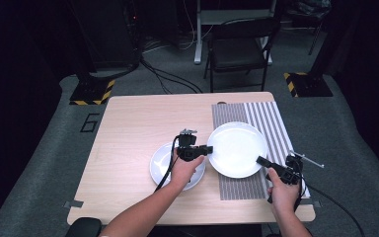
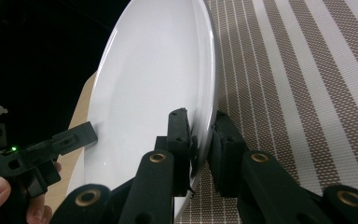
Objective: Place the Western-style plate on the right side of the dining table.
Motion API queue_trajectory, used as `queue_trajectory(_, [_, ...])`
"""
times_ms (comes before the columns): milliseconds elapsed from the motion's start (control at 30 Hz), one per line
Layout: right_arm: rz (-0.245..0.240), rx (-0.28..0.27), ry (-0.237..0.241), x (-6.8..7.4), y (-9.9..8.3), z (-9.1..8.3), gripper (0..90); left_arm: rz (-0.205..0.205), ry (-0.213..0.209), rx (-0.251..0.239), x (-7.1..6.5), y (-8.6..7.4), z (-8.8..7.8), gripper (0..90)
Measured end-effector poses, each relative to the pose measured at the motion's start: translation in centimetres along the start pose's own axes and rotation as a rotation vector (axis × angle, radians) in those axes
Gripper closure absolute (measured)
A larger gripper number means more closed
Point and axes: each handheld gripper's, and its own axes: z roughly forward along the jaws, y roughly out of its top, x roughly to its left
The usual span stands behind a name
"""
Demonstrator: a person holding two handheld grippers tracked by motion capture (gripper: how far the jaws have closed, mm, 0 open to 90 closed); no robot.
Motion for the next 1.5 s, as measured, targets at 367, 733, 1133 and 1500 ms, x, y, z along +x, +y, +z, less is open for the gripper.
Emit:
queue_trajectory(367, [0.008, -0.005, -0.017, -1.1, 0.2, -0.1, 79.7, -0.013, -0.017, 0.014, -0.1, -0.2, 1.3, 71.1])
queue_trajectory(733, [-0.003, -0.016, -0.040, -2.1, 0.2, -0.1, 79.6, -0.027, -0.021, 0.025, -0.2, -0.5, 2.6, 71.2])
queue_trajectory(1133, [0.017, -0.041, -0.051, -2.5, 0.7, 0.0, 79.5, -0.037, -0.028, 0.021, -0.4, -0.1, 3.4, 71.1])
queue_trajectory(1500, [0.039, -0.048, -0.055, -3.2, 1.4, 0.4, 79.3, -0.039, -0.025, 0.024, -0.5, 0.6, 4.4, 71.1])
